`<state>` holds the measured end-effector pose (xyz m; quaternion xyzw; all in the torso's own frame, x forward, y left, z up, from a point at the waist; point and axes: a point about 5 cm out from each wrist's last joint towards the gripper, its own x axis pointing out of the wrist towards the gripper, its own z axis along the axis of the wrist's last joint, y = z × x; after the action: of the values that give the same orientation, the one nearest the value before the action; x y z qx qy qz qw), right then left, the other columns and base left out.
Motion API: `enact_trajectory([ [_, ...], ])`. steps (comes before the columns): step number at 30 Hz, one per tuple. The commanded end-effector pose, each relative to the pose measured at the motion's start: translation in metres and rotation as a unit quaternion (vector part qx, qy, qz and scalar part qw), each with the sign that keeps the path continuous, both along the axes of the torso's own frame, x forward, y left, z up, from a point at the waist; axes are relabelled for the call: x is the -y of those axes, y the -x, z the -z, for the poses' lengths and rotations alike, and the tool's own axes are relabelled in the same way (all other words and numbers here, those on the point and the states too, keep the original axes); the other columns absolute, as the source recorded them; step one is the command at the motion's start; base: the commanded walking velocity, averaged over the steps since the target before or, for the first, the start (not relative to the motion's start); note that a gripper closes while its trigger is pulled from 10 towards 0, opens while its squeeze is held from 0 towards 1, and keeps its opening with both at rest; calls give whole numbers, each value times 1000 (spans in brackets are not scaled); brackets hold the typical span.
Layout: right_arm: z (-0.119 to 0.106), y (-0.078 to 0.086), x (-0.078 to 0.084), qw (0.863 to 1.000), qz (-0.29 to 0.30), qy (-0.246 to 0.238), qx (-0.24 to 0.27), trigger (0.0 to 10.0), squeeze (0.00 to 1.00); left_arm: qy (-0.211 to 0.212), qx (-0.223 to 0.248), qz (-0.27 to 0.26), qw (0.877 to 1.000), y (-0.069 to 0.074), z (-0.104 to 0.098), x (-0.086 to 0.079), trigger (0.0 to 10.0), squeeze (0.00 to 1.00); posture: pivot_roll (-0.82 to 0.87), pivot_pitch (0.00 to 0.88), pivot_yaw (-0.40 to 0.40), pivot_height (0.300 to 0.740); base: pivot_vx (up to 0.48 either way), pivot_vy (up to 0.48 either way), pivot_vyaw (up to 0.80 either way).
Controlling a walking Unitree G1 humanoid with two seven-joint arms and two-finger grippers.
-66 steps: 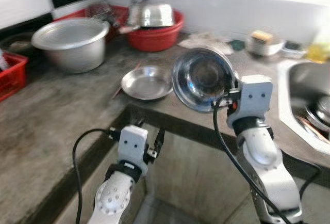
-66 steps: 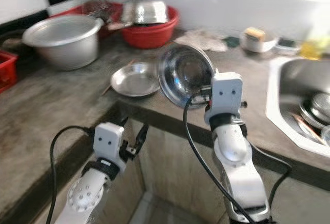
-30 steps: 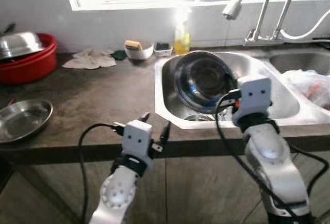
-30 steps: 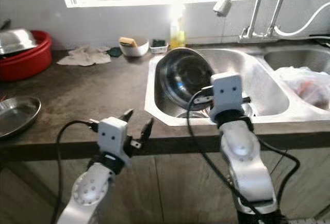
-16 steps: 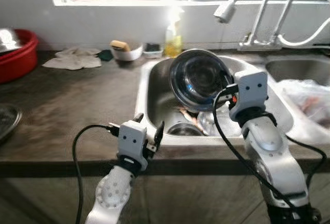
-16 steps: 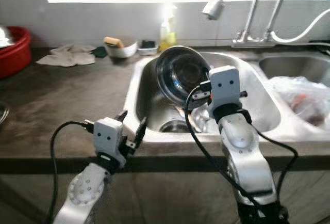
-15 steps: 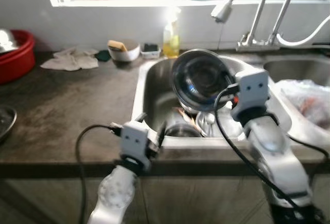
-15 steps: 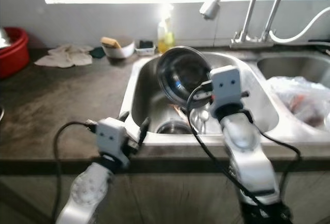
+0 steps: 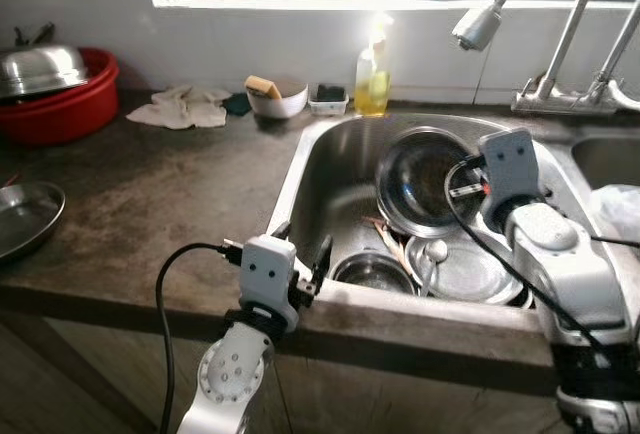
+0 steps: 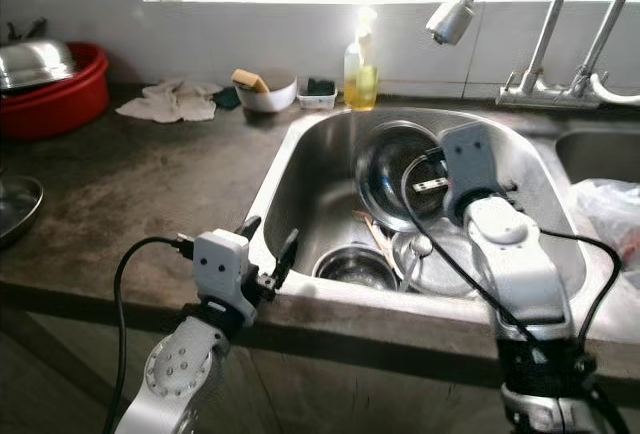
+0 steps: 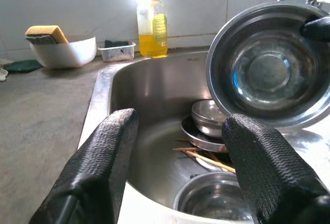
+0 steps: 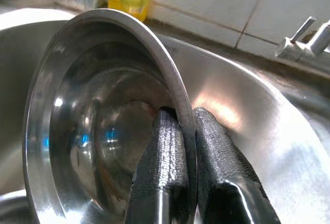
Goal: Kitchen organization
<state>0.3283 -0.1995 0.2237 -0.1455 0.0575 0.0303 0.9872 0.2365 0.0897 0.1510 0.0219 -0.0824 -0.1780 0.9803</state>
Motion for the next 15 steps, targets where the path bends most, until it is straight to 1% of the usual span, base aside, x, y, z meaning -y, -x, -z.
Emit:
enact_trajectory([
  [1,1,-7,-3,999,-20,8,-30,10000,0,-1,-1,3,1000,2,-1,0,10000,0,81,61,-29,740,0,0,0],
  [3,8,-12,0,998,-12,16,-63,10000,0,1,-2,3,1000,3,-1,0,10000,0,83,64,-29,740,0,0,0],
  [7,22,-19,12,993,20,-11,-120,10000,0,1,-3,2,1000,4,-1,1,10000,0,97,75,-37,740,0,0,0],
  [10,27,-21,16,989,30,-29,-142,10000,0,1,-5,0,1000,5,-1,0,10000,0,99,78,-35,740,0,0,0],
  [11,31,-22,16,986,26,-29,-160,10000,0,2,-5,0,1000,6,-1,0,10000,0,99,80,-37,740,0,0,0],
  [12,31,-22,16,986,26,-29,-160,10000,0,2,-5,0,1000,6,-1,0,10000,0,99,80,-37,740,0,0,0],
  [13,34,-21,16,984,24,-27,-172,10000,0,3,-6,-1,1000,7,-1,0,10000,0,100,84,-39,740,0,0,0],
  [15,36,-22,17,983,22,-24,-182,10000,0,3,-7,-2,1000,7,-1,-1,10000,0,99,87,-40,740,0,0,0],
])
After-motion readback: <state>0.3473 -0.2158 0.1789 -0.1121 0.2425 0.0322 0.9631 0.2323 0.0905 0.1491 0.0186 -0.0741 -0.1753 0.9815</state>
